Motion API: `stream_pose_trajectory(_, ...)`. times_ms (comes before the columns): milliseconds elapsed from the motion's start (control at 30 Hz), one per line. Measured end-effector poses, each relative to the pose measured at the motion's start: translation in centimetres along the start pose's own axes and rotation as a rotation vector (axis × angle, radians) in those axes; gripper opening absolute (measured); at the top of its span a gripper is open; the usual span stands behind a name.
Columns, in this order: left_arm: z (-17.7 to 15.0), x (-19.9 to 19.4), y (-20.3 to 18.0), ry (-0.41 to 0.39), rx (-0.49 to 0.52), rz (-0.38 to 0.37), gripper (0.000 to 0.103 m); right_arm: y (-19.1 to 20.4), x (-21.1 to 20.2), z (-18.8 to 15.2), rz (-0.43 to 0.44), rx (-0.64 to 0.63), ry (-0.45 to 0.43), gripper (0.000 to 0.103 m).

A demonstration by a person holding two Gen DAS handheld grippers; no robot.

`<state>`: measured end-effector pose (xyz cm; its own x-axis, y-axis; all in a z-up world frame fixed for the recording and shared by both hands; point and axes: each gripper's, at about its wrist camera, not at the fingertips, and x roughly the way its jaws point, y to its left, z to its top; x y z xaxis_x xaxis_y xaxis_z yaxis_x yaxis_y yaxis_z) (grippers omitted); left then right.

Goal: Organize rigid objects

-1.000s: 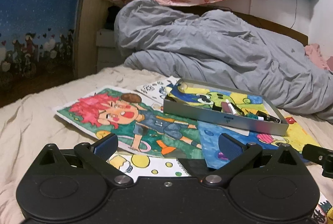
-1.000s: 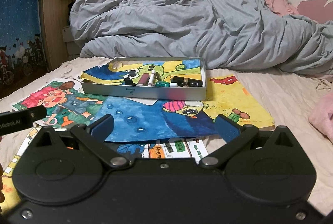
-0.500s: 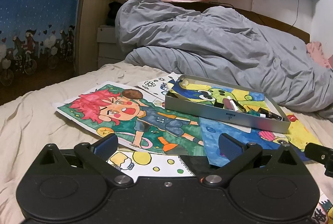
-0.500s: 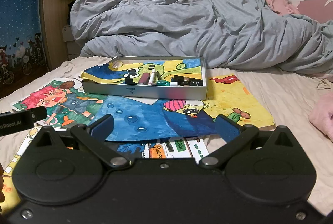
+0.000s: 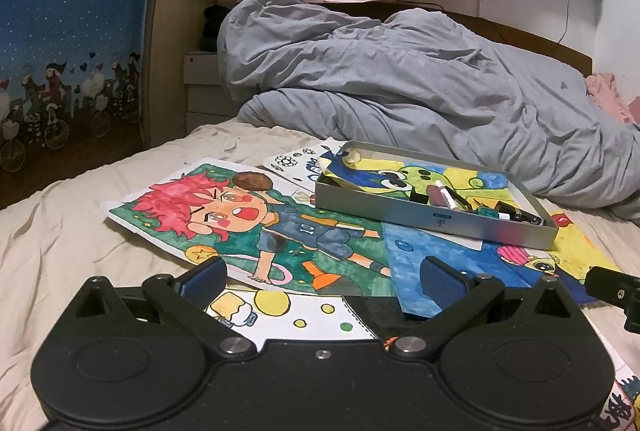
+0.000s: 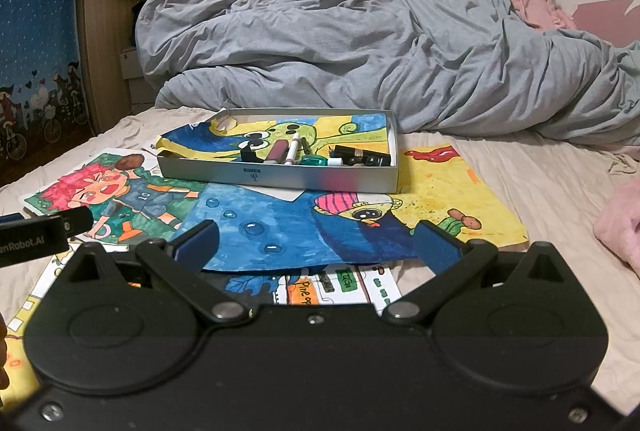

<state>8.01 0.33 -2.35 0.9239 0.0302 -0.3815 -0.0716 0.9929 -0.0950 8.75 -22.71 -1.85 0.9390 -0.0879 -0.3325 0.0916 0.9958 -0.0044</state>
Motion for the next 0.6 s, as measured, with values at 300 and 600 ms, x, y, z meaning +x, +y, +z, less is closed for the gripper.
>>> stream_pose_trajectory(300, -0.13, -0.03, -0.11, 0.004, 0.013, 0.004, 0.102, 0.05, 0.01, 0.02, -0.001, -0.001, 0.001, 0.102)
stream_pose_trajectory(600, -0.11, -0.01, -0.15, 0.004, 0.014, 0.005, 0.102, 0.07, -0.01, 0.01, 0.0, -0.002, 0.002, 0.102)
